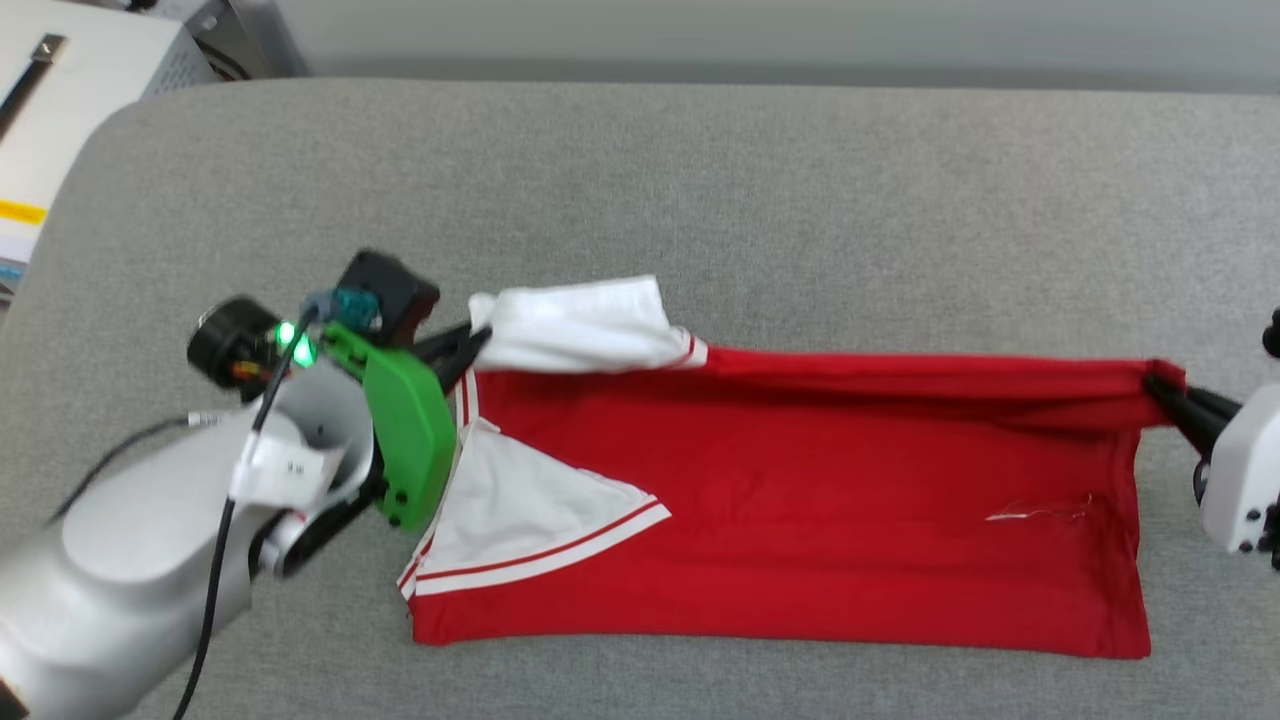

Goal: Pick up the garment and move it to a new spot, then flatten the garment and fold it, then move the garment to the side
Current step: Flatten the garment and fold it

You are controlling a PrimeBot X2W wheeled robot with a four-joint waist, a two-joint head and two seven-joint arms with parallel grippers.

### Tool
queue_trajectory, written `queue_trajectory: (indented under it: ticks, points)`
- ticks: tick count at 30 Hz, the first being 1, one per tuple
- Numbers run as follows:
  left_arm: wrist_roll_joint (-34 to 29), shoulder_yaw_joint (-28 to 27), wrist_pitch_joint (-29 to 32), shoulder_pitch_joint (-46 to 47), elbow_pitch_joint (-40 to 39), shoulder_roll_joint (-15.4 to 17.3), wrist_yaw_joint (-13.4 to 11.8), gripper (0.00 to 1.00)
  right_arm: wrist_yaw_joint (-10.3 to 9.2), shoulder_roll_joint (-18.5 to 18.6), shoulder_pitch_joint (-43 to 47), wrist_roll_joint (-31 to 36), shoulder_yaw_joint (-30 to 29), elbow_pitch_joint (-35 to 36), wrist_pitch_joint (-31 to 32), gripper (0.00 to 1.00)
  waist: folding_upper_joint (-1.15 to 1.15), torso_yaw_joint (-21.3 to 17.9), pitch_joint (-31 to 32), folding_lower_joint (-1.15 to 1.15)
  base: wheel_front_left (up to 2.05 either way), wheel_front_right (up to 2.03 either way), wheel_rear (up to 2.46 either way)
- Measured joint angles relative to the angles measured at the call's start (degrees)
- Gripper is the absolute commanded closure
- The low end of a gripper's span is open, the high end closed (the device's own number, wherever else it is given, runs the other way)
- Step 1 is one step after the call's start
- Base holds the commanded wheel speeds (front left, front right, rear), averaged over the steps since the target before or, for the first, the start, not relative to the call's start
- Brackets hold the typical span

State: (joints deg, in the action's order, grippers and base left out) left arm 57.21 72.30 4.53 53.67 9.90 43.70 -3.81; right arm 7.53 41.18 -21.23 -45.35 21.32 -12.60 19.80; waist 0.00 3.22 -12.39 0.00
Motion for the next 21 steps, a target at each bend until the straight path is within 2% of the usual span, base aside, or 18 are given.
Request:
queue_trajectory:
  ticks: [11,15,20,21]
  points:
    - [3.81,0.65,-1.83,-14.61,-6.48,3.71,-5.01,1.00,0.00,-2.35,12.83,-1.41,-3.69,1.82,-0.89,1.00,0.00,0.20,5.01,0.00,0.00,0.00,0.00]
    - [5.09,0.74,-2.79,-18.53,-5.75,3.49,-5.44,1.00,0.00,-3.48,15.62,-1.38,-4.04,1.40,-0.12,1.00,0.00,0.16,4.71,0.00,0.00,0.00,0.00]
    - [5.92,0.92,-4.10,-20.69,-1.89,1.22,-4.70,1.00,0.00,-5.26,16.63,-1.15,-3.71,-0.47,0.59,1.00,0.00,0.06,3.63,0.00,0.00,0.00,0.00]
    - [5.89,0.96,-4.55,-20.74,-1.01,0.65,-4.49,0.80,0.00,-5.54,16.63,-0.93,-3.70,-0.74,0.49,0.63,0.00,0.05,3.41,0.00,0.00,0.00,0.00]
